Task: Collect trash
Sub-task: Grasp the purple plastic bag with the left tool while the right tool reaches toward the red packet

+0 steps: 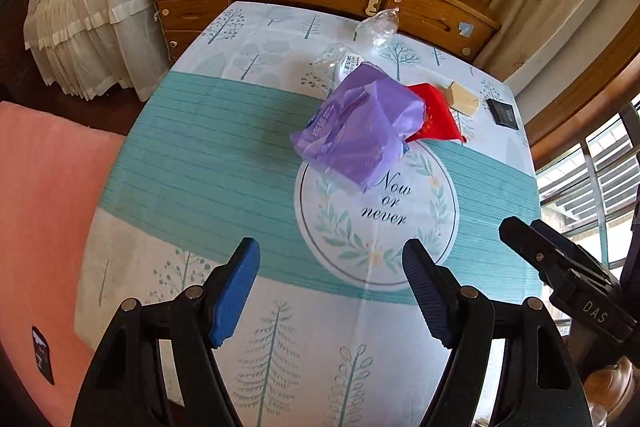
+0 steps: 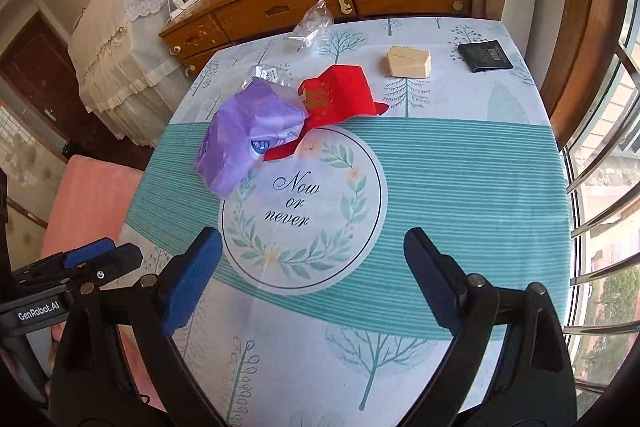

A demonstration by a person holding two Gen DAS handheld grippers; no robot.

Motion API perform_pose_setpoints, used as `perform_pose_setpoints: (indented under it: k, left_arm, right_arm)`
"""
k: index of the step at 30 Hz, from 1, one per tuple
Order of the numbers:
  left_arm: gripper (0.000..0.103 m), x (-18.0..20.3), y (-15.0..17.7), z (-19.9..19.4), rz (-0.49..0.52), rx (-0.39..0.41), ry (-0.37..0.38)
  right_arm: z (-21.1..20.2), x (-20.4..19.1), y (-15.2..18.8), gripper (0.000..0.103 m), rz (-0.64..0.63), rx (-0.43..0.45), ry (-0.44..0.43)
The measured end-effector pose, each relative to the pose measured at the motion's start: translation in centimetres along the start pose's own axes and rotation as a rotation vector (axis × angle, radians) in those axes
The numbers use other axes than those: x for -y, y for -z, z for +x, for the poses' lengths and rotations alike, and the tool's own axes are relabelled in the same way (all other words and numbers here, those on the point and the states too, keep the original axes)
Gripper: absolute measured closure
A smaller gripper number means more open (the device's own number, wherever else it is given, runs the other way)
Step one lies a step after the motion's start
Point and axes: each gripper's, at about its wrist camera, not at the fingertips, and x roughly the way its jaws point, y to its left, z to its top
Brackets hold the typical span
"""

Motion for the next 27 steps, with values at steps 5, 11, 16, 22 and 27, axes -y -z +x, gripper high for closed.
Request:
perform_pose_setpoints:
  k: [5,11,16,22,27]
  left_arm:
    - [0.028,2.3,-5.1,3.5,0.075,-0.031,-0.044]
    - [0.028,4.9,-8.7,7.7,0.200,-0.084,-0.071]
    - [0.028,6.1,-10.3,10.2,0.259,-0.104,-0.107]
    - [0.028,6.3,-11.3,12.8,0.293,-0.138,-0.116]
    - [0.028,5.2,-11.9,14.9,0.256,-0.186,-0.112]
  right_arm:
    - [2.5,2.0,-2.9,0.012,0.044,-0.019,-0.043]
    - [6.7,4.3,-5.5,0.013,0.133,-0.061,-0.104]
    - [10.3,5.6,-6.6,0.015,0.203,-0.098,-0.136]
    - [14.1,6.5,-7.7,0.020,0.302,-0.117,-0.186]
    - [16.7,6.4,-8.4,0.030,0.364,-0.115,-0.220]
